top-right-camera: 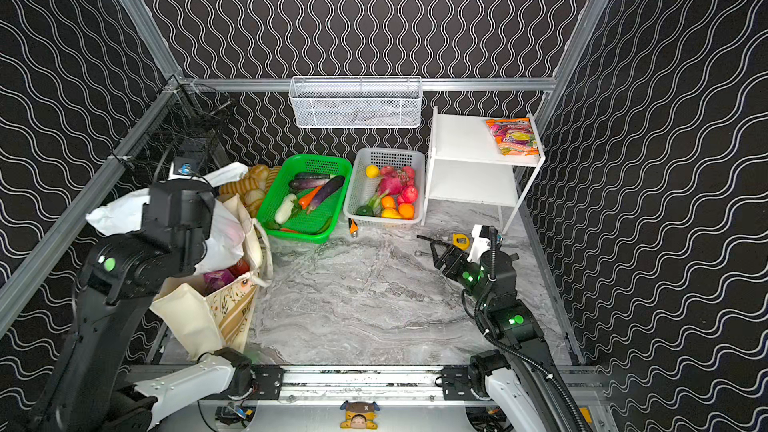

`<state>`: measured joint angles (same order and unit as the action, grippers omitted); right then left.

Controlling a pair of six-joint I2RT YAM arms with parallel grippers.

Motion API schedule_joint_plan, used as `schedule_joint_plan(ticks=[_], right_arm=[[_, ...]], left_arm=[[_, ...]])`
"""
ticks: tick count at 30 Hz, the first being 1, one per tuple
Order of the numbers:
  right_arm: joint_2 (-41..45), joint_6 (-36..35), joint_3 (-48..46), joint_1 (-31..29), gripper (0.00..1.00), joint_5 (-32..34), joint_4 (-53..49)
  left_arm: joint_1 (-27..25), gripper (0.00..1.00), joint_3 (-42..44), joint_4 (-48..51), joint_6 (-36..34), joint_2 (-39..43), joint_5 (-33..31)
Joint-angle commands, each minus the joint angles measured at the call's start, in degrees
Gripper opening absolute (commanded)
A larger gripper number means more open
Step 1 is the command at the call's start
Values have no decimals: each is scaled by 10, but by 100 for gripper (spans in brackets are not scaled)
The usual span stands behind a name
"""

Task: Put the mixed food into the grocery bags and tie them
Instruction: 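Lift the white bag with the left gripper and carry it toward the canvas tote, then lower the white bag into the cream canvas tote with the left gripper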

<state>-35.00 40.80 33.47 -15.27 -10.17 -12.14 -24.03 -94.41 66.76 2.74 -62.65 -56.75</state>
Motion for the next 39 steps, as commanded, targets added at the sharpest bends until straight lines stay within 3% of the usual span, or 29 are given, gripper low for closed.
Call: schedule_joint_plan(ticks=[1, 3, 6, 8, 19, 22, 25, 28, 33, 39], right_arm=[[-3, 9, -2, -1, 79, 4, 26], [-9, 9, -2, -1, 79, 0, 29], [-17, 3, 4, -1, 79, -8, 29], [-20, -3, 9, -1, 79, -8, 23], [3, -11, -11, 0, 79, 16, 29], [0, -12, -14, 0, 79, 10, 38], [-9, -25, 0, -1, 79, 7, 16], [-7, -33, 6, -1, 79, 12, -1], [10, -28, -10, -1, 79, 17, 19], [1, -28, -7, -1, 79, 17, 16]], left_arm=[[1, 0, 35, 63, 144, 6, 48], [4, 0, 69, 54, 170, 8, 89], [15, 0, 94, 56, 194, -9, 102], [45, 2, 113, 32, 190, -9, 122], [358, 11, 201, -55, 170, -5, 438], [367, 40, 208, -63, 187, -27, 452], [371, 42, 211, -62, 200, -40, 451], [373, 52, 210, -62, 204, -35, 420], [374, 36, 222, -86, 223, -34, 443], [410, 33, 300, -114, 259, -72, 488]])
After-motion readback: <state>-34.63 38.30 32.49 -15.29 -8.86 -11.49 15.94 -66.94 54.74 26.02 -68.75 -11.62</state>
